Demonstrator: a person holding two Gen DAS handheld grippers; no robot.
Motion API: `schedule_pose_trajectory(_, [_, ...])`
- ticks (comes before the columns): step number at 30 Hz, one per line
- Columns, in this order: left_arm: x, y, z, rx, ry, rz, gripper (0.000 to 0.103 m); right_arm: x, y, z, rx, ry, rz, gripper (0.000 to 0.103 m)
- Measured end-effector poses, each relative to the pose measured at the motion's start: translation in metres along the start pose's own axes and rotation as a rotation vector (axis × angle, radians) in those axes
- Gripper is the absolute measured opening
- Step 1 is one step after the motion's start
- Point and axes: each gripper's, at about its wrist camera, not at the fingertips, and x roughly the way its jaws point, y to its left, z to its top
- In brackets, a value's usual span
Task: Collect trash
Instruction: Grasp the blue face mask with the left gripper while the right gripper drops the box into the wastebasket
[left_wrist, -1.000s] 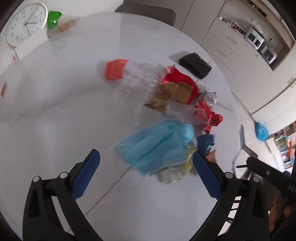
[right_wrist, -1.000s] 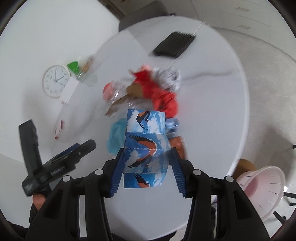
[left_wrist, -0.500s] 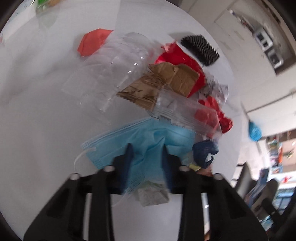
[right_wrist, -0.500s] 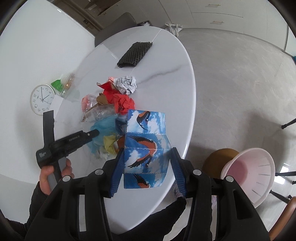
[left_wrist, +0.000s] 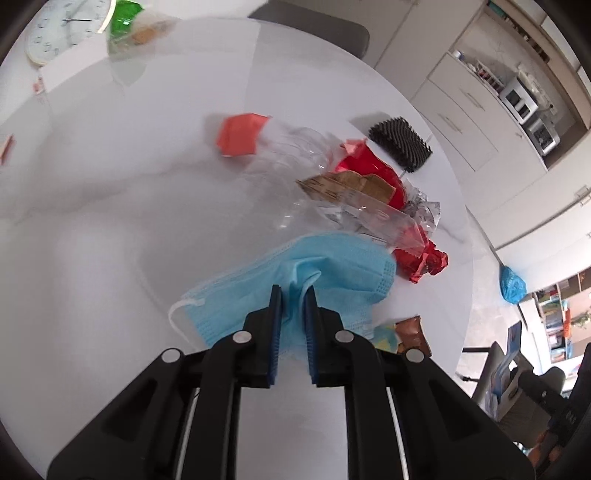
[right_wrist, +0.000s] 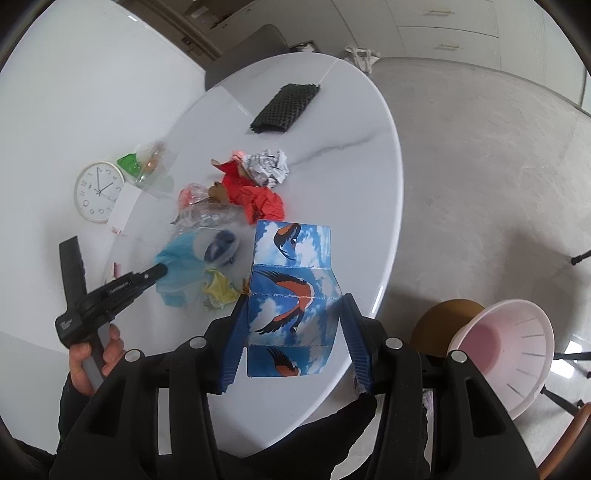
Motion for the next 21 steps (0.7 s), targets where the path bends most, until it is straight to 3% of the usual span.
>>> schedule_pose_trajectory(6, [-0.042,0.019,-0.007,-0.058,-0.072,-0.013,0.012,0.003,0.010,0.004,-0.039,0.008,0.029,0.050])
schedule_pose_trajectory(13, [-0.081,-0.005,-0.011,-0.002,-0.124,-0.040,0.012,-0.035,-0.011,-0.001,-0.038,-0.077,-0.003,0.050])
schedule_pose_trajectory(17, [-0.094,-0.048,-0.015,0.120,-0.128,-0.095,0.012,-0.060,-0.062,-0.027,-0.004,-0.076,-0.151,0.050])
schedule_pose_trajectory(18, [-0.095,-0.060,-0.017,0.153,-0.120,-0.117,0.012,-0.060,-0.081,-0.039,0.010,-0.049,-0.225,0.050])
schedule_pose_trajectory(21, [-0.093,-0.107,-0.025,0.274,-0.087,-0.197,0.012,-0.050,-0.132,-0.072,0.080,0.024,-0.339,0.050])
